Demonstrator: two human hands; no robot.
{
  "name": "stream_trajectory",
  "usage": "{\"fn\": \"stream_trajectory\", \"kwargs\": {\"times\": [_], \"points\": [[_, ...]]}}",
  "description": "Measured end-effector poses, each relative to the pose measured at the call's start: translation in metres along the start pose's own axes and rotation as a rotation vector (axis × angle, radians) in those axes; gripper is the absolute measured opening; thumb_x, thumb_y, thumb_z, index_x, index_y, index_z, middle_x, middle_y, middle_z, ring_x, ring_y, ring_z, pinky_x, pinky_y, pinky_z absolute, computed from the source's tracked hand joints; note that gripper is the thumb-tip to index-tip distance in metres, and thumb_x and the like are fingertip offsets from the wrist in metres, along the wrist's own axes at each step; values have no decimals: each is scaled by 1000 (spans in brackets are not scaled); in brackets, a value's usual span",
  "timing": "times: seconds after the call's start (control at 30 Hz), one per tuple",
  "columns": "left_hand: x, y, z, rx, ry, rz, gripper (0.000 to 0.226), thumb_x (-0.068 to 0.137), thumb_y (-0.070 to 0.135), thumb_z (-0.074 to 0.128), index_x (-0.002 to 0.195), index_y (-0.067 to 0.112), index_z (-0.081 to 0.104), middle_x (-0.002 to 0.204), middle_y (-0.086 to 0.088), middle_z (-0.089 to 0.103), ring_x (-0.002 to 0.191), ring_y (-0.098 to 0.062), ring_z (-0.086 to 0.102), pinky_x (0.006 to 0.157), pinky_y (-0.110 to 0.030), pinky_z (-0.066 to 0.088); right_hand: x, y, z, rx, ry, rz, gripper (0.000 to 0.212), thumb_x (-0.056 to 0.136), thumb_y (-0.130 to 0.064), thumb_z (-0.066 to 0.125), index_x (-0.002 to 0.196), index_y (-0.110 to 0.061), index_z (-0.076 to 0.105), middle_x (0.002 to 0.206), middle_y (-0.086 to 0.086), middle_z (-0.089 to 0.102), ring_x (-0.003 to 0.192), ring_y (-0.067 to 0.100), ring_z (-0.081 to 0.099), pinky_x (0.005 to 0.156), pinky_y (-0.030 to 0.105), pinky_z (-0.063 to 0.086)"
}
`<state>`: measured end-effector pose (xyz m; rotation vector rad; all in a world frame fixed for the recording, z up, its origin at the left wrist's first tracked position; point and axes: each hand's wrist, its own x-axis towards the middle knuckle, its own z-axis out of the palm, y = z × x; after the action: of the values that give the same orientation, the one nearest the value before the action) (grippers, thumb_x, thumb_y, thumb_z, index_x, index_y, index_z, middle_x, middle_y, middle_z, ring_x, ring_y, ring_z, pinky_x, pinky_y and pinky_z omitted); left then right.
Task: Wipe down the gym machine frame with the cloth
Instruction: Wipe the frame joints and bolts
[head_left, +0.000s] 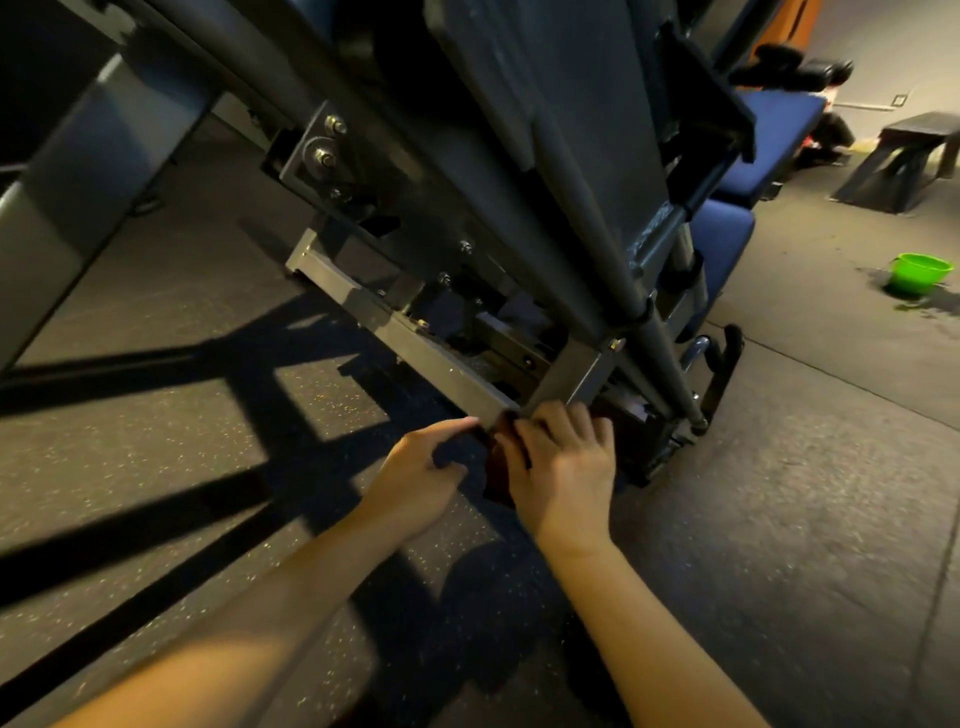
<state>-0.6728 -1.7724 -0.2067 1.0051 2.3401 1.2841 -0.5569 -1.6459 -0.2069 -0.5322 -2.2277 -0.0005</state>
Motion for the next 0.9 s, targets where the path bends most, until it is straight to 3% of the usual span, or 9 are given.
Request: {"fn": "stream_trajectory", "kwargs": {"times": [0.07,0.2,0.3,0.4,0.5,0.63,0.7,0.77,0.9], "points": [[2,-13,-7,2,-10,-10,56,97,8,61,142,41,54,137,3,62,124,-20,60,103,-37,52,5,-9,6,-81,-71,-42,23,96,-33,63,91,-15,76,99,6,68,92,27,61,80,41,44],[24,-27,-14,-33,21,-17,53,97,16,67,144,35,54,147,7,51,138,-14,47,115,-36,41,40,-19,9,-133,-142,-36,26,95,-34,54,96,-15,71,92,7,66,86,28,66,84,43,48],[33,-27,-13,-106,168,106,37,94,22,72,130,23,65,122,7,63,118,-12,59,101,-24,47,58,-25,7,-65,-138,71,17,93,-32,57,101,-17,61,85,2,66,78,23,66,84,39,48],[23,-15,-6,-109,239,312,18,91,36,72,109,34,68,101,16,61,97,-2,60,89,-29,54,58,-25,7,-65,-129,96,6,96,-27,62,93,-23,63,83,-4,66,74,17,65,83,38,51],[15,-4,6,-60,233,505,32,89,36,76,116,40,59,87,22,55,88,-2,59,79,-23,53,58,-17,4,87,-121,165,9,98,-25,63,91,-25,69,88,-5,70,78,15,65,79,36,53],[23,-15,23,-43,302,486,41,86,39,78,123,27,68,105,14,53,96,-3,56,82,-14,50,50,-4,3,237,-77,252,18,99,-31,58,100,-22,74,97,-3,71,86,11,62,81,31,51],[27,-17,29,-45,291,503,41,89,31,77,127,22,67,110,11,51,99,-4,55,85,-15,51,41,4,10,253,19,247,20,99,-34,53,106,-26,71,105,-2,69,94,12,63,87,37,54],[35,-19,26,-71,303,464,39,91,29,74,129,20,67,110,9,48,98,-6,52,85,-13,47,30,9,15,221,56,198,20,99,-26,55,110,-18,71,112,0,67,102,17,64,91,43,55],[75,-39,-3,-86,370,279,46,91,33,75,133,19,67,107,5,50,98,-9,51,85,-12,43,18,12,15,147,79,78,20,94,-5,67,113,-7,73,120,5,64,108,21,61,93,38,51]]}}
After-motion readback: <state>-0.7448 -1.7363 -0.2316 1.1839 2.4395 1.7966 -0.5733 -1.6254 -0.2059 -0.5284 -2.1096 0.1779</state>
